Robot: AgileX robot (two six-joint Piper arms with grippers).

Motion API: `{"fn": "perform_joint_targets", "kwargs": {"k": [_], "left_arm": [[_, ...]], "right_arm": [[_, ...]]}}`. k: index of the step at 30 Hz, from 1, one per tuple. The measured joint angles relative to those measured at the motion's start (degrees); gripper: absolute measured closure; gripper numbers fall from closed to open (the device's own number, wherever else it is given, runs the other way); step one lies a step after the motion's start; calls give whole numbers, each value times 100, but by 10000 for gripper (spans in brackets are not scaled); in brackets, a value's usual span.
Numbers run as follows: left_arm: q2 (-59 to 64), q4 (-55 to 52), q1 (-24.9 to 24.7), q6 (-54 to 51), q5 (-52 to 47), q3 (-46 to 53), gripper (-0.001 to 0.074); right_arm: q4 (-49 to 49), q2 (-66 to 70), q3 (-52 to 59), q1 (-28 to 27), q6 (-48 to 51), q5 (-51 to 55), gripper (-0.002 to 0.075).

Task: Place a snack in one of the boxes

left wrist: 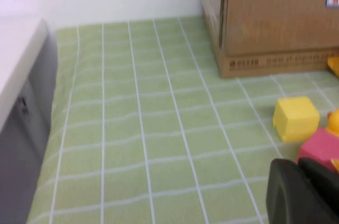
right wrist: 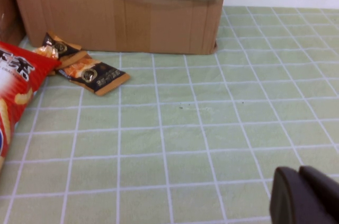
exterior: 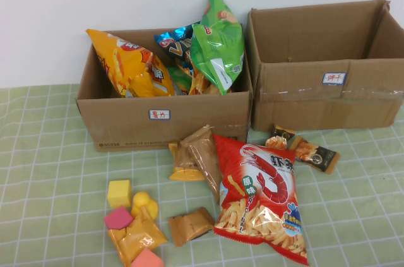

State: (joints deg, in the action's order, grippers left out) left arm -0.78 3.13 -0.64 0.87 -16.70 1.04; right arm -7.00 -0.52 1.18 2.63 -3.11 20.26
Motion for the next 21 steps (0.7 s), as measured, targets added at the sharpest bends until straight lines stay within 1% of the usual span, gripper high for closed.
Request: {"fn": "perform_joint_targets", "kwargs": {"k": [3,5,7,8,9,10,16,18,21], "left_arm": [[0,-11,0,0,333,15,737],[0,-11,0,-21,721,15,737],[0,-11,0,-87,1318,15,737],[0,14,0,-87,1621,15,737],[0,12,0,-87,2184,15,737],[0,12,0,-87,2494,15,738],[0,12,0,-87,3980,15,737],[0,12,0,-87,4359,15,737],[0,12,0,-50,4737,15,737]], "right_arm": [[-21,0,13,0,0,-200,728],[-31,0,51,0,0,-483,728],[-31,0,51,0,0,-969,728],[-33,0,51,0,0,-1291,728],[-43,0,51,0,0,-2026,728],[-43,0,51,0,0,-2389,728],[-64,-12,51,0,0,-4782,728],[-84,-23,51,0,0,-5400,728],[-125,-31,51,0,-21,-6033,728]]}}
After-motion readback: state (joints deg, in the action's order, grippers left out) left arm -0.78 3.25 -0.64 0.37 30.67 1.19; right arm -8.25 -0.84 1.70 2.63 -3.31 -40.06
